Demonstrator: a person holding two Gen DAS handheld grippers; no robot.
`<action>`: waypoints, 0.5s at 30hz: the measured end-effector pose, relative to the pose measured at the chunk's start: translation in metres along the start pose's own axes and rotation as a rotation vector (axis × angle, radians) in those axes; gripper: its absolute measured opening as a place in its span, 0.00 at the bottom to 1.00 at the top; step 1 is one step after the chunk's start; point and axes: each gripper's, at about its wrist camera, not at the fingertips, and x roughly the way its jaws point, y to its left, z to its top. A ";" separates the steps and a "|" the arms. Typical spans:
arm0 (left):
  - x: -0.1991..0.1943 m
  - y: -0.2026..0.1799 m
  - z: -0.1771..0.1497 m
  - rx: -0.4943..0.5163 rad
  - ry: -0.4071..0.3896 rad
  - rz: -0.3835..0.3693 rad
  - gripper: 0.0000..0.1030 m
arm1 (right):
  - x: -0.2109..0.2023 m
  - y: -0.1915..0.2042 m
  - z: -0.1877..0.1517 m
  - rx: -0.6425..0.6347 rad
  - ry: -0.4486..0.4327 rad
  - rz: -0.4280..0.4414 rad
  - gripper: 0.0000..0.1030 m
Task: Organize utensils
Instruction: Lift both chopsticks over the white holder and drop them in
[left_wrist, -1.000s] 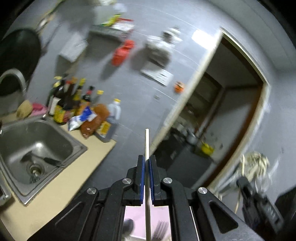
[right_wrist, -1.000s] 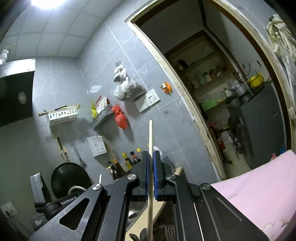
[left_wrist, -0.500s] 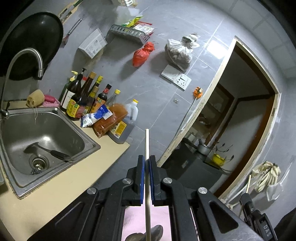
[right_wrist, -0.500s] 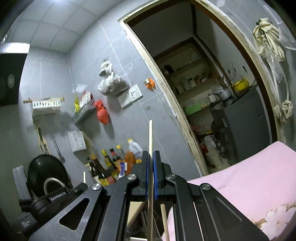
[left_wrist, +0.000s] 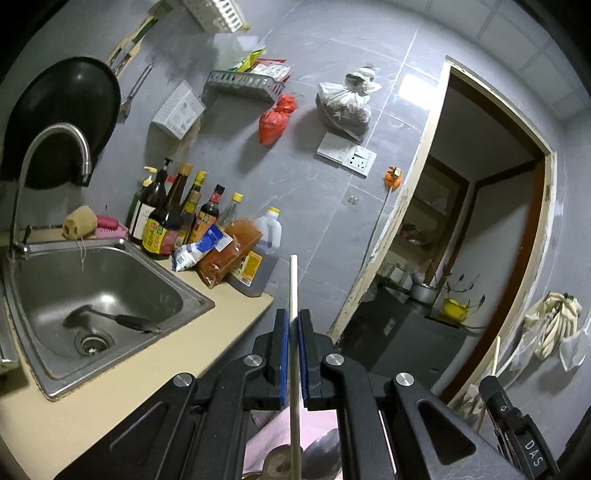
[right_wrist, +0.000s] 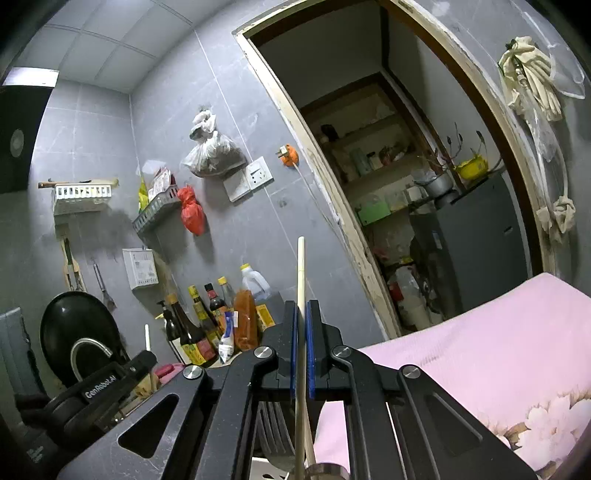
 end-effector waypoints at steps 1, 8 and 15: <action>-0.001 -0.001 0.000 0.010 -0.002 -0.005 0.05 | 0.000 0.000 -0.001 0.000 0.002 0.001 0.04; -0.012 -0.006 -0.003 0.073 -0.014 -0.027 0.05 | -0.001 -0.001 -0.004 -0.018 0.028 -0.002 0.04; -0.016 0.003 0.001 0.061 0.024 -0.040 0.05 | -0.005 0.000 -0.011 -0.036 0.071 -0.005 0.04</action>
